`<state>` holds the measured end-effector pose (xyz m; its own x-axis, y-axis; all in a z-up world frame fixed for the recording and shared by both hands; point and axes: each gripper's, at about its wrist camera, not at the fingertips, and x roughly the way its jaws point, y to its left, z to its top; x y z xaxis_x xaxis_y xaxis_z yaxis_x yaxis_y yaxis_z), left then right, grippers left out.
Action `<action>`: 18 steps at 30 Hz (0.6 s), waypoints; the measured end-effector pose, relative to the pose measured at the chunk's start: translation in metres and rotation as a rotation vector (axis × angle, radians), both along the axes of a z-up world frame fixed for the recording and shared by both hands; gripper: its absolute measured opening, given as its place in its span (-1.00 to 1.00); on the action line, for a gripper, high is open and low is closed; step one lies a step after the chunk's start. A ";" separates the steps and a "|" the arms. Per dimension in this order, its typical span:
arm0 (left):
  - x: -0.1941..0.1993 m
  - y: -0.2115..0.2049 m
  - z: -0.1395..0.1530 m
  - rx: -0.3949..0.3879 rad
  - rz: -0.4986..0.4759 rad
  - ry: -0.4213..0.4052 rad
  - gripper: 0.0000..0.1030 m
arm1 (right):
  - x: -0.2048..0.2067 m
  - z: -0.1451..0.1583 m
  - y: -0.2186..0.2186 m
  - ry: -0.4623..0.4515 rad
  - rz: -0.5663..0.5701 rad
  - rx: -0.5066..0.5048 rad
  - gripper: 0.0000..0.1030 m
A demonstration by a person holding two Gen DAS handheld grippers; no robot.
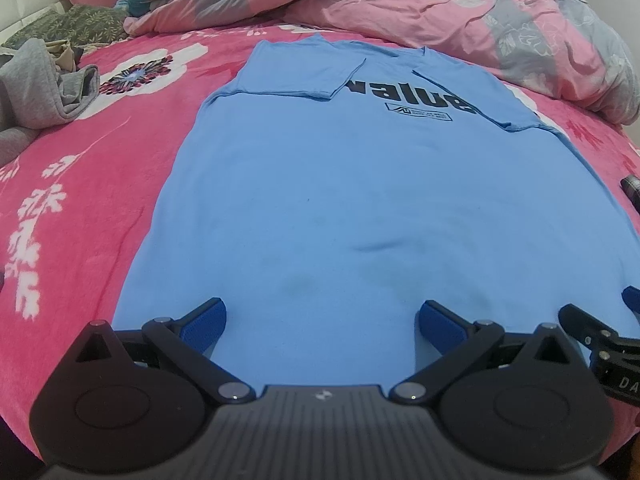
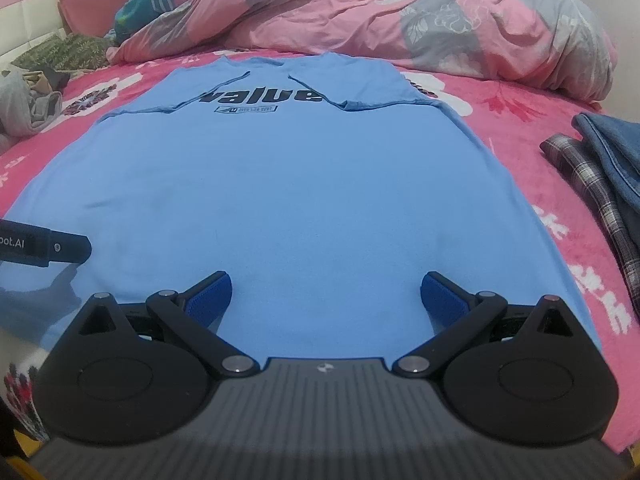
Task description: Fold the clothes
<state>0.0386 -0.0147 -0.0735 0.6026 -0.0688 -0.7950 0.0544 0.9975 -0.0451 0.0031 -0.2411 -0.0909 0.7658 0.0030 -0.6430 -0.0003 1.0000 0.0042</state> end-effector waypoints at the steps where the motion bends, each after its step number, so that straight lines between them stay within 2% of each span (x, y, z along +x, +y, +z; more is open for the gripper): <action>1: 0.000 0.000 0.000 0.000 0.000 0.000 1.00 | -0.001 0.000 0.001 -0.004 -0.002 -0.001 0.98; 18: 0.000 -0.001 0.000 0.005 0.006 0.004 1.00 | -0.022 -0.003 0.002 -0.058 -0.019 -0.009 0.98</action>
<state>0.0383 -0.0160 -0.0736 0.5996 -0.0612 -0.7980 0.0481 0.9980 -0.0403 -0.0187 -0.2386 -0.0939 0.8019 -0.0175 -0.5972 0.0187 0.9998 -0.0041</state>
